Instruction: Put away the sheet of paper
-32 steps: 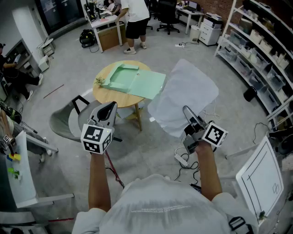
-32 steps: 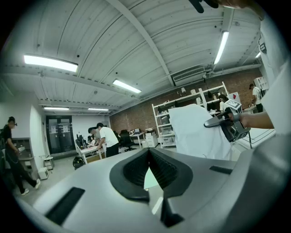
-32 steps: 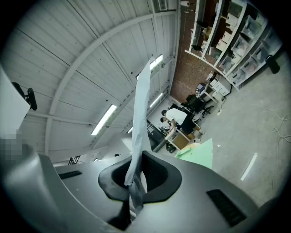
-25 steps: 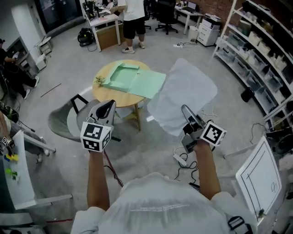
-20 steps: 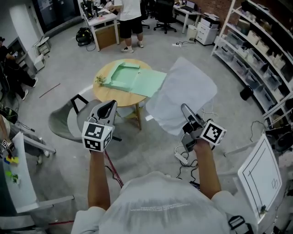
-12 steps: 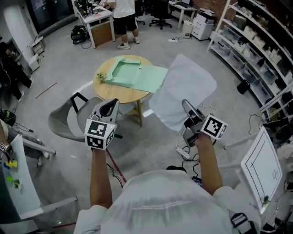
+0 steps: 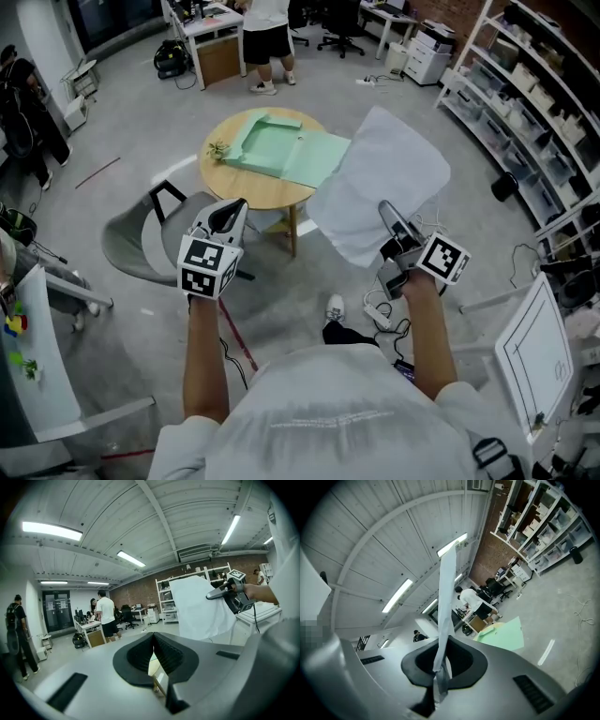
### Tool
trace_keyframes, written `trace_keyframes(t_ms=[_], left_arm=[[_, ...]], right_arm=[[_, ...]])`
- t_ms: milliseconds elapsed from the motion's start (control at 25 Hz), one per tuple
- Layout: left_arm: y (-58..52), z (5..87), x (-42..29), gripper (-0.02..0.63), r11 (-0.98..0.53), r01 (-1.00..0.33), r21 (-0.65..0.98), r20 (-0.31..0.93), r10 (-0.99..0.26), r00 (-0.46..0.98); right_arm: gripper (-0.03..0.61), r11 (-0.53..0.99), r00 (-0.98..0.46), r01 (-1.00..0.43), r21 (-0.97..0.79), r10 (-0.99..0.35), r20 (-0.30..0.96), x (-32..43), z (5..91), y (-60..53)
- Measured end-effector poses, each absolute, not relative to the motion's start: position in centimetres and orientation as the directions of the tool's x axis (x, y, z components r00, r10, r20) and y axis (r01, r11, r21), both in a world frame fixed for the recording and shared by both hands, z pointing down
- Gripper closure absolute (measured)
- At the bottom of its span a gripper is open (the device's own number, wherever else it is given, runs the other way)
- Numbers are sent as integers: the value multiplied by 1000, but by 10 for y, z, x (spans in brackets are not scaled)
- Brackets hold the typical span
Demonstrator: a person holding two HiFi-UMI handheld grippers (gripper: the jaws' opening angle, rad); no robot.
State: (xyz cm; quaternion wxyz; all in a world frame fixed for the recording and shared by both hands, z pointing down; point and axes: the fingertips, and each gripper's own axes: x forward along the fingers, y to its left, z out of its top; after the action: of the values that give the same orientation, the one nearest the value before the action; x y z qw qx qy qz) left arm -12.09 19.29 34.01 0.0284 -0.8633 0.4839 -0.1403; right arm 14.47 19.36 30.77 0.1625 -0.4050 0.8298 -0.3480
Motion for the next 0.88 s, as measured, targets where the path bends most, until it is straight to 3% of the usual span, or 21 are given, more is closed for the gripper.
trace_keyframes(t_ms=[480, 880], left_arm=[[91, 339, -84, 595, -498, -844, -198, 245, -859, 450], [-7, 343, -63, 595, -450, -877, -172, 289, -874, 391]], right_arm=[[549, 443, -688, -429, -788, -725, -33, 180, 332, 69], [550, 430, -727, -401, -809, -687, -5, 202, 347, -49]])
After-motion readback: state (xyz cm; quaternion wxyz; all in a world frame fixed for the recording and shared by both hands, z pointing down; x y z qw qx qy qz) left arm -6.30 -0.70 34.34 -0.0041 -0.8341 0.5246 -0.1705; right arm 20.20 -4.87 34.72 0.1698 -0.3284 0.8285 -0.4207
